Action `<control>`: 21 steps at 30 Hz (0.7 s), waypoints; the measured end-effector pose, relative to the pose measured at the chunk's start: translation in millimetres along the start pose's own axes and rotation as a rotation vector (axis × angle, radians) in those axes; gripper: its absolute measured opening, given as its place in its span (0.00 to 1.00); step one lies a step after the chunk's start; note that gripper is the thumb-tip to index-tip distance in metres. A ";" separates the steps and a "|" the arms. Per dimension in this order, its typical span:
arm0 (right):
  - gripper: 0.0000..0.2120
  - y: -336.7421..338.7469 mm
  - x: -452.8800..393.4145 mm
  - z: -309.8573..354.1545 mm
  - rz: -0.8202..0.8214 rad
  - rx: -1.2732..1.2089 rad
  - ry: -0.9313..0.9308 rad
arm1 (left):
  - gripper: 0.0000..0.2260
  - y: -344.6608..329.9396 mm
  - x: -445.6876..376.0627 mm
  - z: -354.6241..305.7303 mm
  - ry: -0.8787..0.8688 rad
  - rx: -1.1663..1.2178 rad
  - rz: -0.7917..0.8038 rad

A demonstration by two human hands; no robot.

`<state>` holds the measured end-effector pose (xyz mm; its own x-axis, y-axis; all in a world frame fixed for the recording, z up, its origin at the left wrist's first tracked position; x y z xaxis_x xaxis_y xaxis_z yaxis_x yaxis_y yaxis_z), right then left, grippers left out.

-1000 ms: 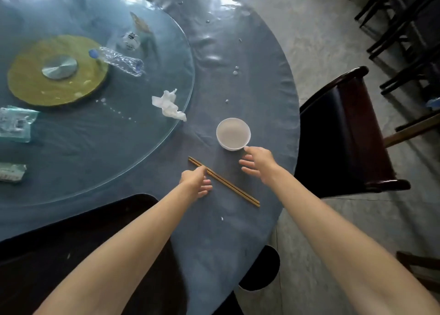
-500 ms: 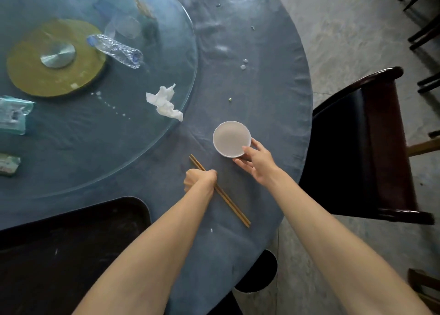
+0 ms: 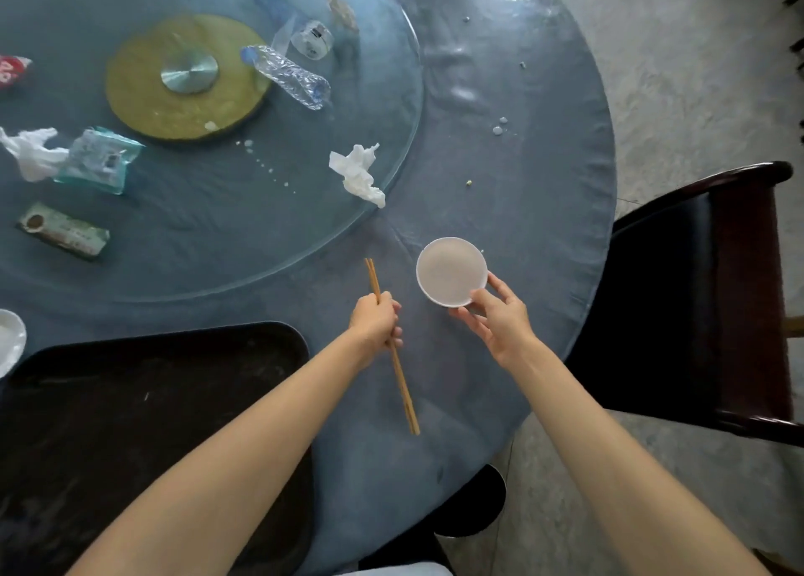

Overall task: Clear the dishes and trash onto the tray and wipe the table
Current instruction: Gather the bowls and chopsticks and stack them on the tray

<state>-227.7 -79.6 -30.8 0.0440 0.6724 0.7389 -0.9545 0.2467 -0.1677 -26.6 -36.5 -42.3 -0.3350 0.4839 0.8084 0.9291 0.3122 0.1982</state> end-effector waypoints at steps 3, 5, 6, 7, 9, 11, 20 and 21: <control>0.22 -14.1 20.0 -12.8 0.036 0.033 -0.010 | 0.14 44.4 19.4 0.5 -0.068 0.057 0.021; 0.21 -27.9 34.5 -22.4 0.058 0.079 0.000 | 0.16 81.0 33.7 3.0 -0.130 0.085 0.003; 0.21 -36.9 42.6 -27.7 0.075 0.104 0.013 | 0.16 101.6 40.3 5.8 -0.158 0.107 -0.015; 0.22 -46.5 51.4 -33.4 0.097 0.125 0.026 | 0.17 122.9 47.3 10.2 -0.176 0.140 -0.032; 0.23 -67.6 70.9 -48.1 0.145 0.161 0.041 | 0.15 167.0 63.1 24.5 -0.188 0.223 -0.054; 0.23 -89.6 94.1 -69.0 0.200 0.196 0.032 | 0.14 211.6 82.2 46.9 -0.179 0.302 -0.075; 0.22 -170.6 233.6 -207.6 0.405 0.365 -0.005 | 0.15 391.7 187.9 218.7 -0.184 0.675 -0.172; 0.23 -177.5 249.1 -225.2 0.426 0.386 -0.007 | 0.14 409.3 199.4 239.6 -0.195 0.690 -0.188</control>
<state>19.1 201.2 36.1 -0.3690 0.6519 0.6625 -0.9261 -0.3187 -0.2021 249.4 383.6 67.3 -0.5606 0.4880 0.6690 0.5649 0.8161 -0.1219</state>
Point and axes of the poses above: each hand's wrist, its own x-axis away from the middle knuckle, its own y-axis out of the back of the hand, z = x × y, the point moved 3 cm from there along -x, towards the middle knuckle, and after that the axes turned 2 degrees about -z, right-handed, at the moved point
